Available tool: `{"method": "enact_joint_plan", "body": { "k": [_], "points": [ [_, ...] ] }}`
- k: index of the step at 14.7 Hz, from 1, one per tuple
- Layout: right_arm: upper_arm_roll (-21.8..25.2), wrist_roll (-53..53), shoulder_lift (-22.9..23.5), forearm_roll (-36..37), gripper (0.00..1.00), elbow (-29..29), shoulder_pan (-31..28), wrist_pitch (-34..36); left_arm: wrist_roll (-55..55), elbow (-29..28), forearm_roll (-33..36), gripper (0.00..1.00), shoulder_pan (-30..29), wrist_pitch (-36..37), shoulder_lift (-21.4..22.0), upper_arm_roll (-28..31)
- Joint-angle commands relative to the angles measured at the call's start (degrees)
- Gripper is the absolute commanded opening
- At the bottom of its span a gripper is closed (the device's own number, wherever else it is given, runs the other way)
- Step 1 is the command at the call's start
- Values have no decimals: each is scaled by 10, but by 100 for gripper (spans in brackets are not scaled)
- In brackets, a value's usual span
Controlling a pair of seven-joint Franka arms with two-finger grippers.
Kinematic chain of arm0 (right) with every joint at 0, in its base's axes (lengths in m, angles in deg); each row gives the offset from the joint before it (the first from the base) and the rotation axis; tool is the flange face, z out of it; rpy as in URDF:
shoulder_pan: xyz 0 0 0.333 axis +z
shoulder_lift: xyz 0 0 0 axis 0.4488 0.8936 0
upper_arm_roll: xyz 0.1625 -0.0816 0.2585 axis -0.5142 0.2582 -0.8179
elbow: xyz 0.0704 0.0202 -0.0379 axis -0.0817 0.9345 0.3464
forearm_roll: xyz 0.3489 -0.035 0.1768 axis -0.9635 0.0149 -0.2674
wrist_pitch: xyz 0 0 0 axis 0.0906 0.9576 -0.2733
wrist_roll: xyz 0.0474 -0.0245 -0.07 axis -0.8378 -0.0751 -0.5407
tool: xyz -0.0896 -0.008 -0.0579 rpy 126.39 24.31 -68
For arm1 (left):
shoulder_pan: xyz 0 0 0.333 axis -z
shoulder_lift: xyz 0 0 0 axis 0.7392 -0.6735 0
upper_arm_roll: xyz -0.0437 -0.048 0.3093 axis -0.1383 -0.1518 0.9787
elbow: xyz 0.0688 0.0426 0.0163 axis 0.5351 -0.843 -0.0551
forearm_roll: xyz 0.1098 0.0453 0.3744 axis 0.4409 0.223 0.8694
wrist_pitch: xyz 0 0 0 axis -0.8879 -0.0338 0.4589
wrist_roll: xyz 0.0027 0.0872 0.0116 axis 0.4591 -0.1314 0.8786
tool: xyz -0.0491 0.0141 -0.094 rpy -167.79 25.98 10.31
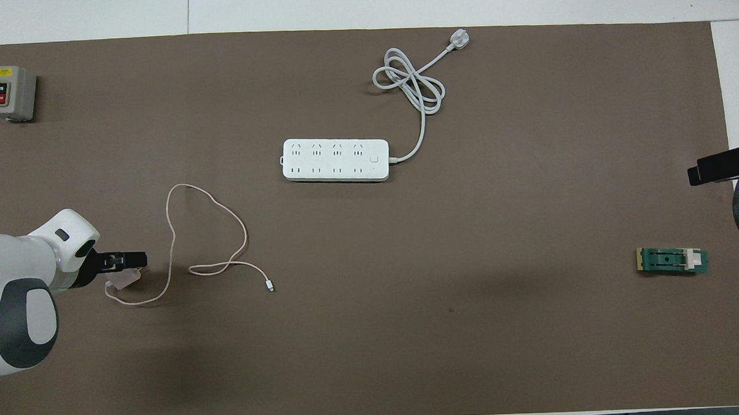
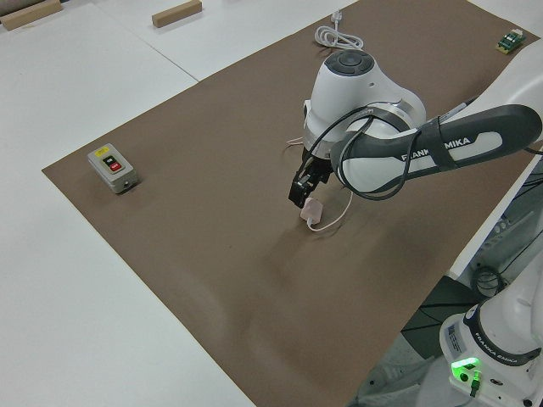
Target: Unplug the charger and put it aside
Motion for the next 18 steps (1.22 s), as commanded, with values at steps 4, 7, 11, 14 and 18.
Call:
{"method": "enact_joint_plan", "body": {
  "k": [4, 7, 11, 14, 18],
  "points": [
    [-16, -13, -37, 10, 100, 55, -33, -11, -6, 138, -9, 100, -20, 150, -28, -4],
    [-59, -13, -9, 40, 100, 38, -67, -19, -4, 175, -9, 100, -18, 181, -25, -4],
    [-68, -6, 7, 37, 100, 23, -76, -9, 30, 239, -7, 100, -11, 258, -21, -5],
    [-68, 5, 8, 30, 100, 3, -76, 17, 68, 299, -3, 100, -10, 348, -16, -7],
    [-69, 5, 15, 32, 100, -18, -78, 46, 84, 410, 45, 100, -10, 452, -31, -11]
  ]
}}
